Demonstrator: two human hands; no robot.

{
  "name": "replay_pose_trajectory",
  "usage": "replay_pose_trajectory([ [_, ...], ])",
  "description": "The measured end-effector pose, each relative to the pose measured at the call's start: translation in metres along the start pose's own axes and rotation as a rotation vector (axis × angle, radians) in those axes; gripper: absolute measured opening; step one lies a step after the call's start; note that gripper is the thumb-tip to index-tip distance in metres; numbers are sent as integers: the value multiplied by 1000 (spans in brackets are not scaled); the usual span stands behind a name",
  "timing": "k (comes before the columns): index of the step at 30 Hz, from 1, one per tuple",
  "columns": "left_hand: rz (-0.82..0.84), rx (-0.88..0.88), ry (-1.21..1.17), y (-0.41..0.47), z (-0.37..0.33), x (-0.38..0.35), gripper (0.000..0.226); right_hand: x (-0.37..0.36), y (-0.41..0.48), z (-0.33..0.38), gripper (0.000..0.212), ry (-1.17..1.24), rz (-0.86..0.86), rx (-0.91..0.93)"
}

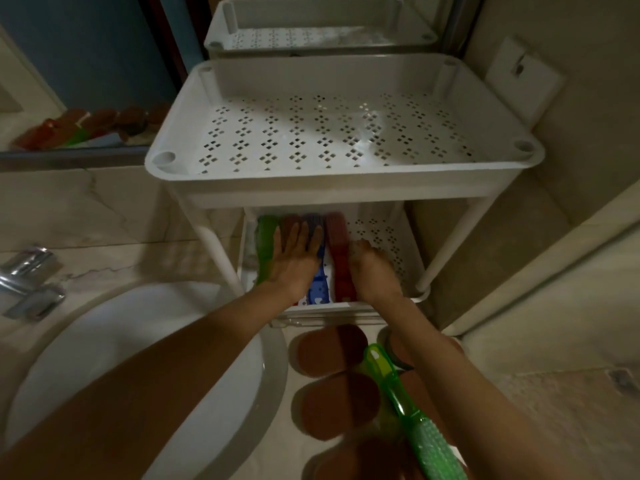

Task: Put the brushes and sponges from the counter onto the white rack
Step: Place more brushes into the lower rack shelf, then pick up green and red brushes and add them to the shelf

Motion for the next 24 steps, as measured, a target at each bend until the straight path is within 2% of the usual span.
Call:
replay_pose_trajectory([
  [3,-53,24,-60,-15,-11,14,65,27,-27,-1,18,119,-126,29],
  [7,-208,39,-245,-47,-32,37,59,49,-85,-9,20,18,-142,-66],
  [10,-355,21,-427,-81,-43,45,50,43,-127,-22,33,-105,-24,-146],
  [12,-395,7,-492,-102,-47,44,45,33,-146,-33,41,-175,95,-190],
  [16,-325,38,-559,-130,-48,39,43,20,-164,-45,46,-303,230,-234],
  [21,-331,51,-613,-152,-40,45,42,26,-167,-35,37,-374,189,-182],
  [24,-311,177,-766,-160,-33,51,37,36,-169,-16,31,-385,189,-70],
])
Point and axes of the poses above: each hand's wrist, its own y-axis towards the middle knuckle, its own x-axis out of the back of the hand, z = x × y, the point moved 5 cm from there along y, towards the middle knuckle, and after that the axes turned 12 degrees about -z, right-handed, at the moved point
